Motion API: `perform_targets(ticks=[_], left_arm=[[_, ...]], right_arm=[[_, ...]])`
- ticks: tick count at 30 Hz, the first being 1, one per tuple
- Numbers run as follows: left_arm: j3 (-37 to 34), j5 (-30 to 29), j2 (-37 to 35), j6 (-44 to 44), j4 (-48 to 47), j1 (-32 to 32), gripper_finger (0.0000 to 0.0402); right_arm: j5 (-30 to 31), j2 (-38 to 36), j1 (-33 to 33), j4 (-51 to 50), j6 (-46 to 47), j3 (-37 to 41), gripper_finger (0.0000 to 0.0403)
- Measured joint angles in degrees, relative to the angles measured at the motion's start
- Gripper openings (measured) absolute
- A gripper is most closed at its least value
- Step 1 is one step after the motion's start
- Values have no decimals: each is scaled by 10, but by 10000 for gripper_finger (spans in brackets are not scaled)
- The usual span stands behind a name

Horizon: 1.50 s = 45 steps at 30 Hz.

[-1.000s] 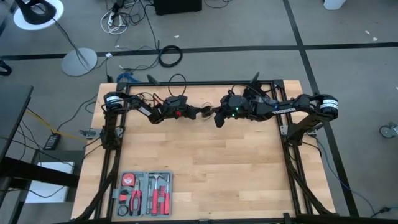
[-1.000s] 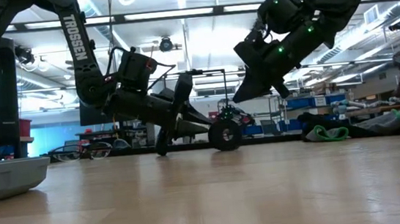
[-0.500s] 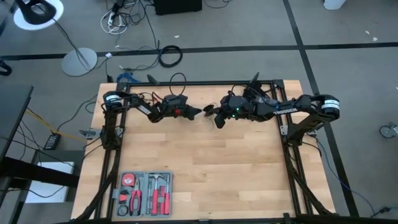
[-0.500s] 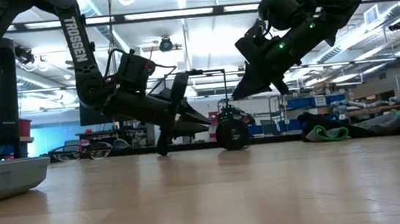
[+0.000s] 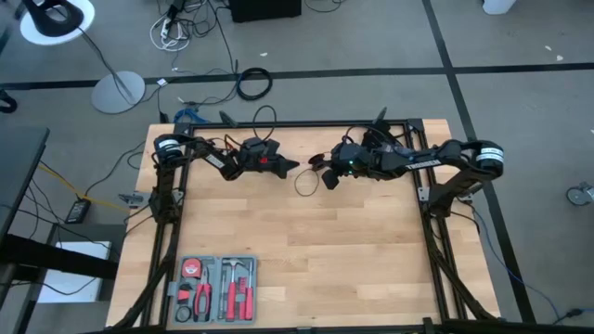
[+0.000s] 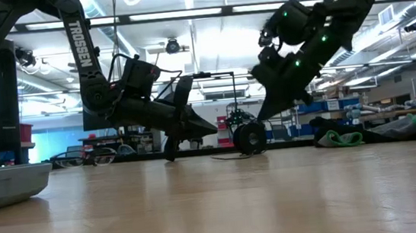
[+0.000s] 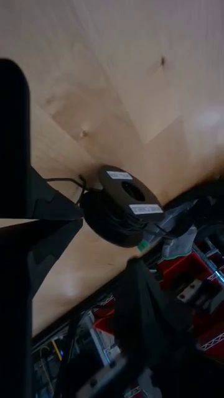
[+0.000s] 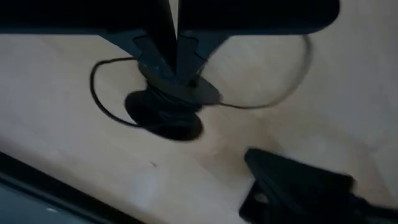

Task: Coil cords
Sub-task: Uncoil the black wire from the black spool

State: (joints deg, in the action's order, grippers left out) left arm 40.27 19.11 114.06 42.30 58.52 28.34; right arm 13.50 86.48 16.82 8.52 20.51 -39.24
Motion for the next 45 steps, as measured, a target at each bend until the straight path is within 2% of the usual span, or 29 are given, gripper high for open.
perform_targets(ticks=[5, 12, 15, 20, 25, 30, 37, 45], left_arm=[[0, -2, 0, -1, 0, 1, 2], [0, -2, 0, -1, 2, 1, 2], [0, -3, 0, -1, 2, 1, 2], [0, -4, 0, -1, 3, 1, 2], [0, -3, -1, -1, 3, 1, 2], [0, -3, -1, -1, 3, 1, 1], [1, -3, -1, -1, 3, 1, 1], [1, -4, -2, -1, 3, 0, 1]], right_arm=[[34, 30, 4, 58, -41, 0, 1], [32, 34, 7, 81, -80, 0, 0], [10, 34, 11, 69, -95, 0, 0], [7, 34, 10, 50, -102, 0, 0], [22, 34, 9, 117, -110, 0, 0], [16, 34, 9, 100, -112, 0, 0], [-18, 34, 0, 88, -112, 0, 0], [-20, 81, -2, 101, -97, 0, 0]])
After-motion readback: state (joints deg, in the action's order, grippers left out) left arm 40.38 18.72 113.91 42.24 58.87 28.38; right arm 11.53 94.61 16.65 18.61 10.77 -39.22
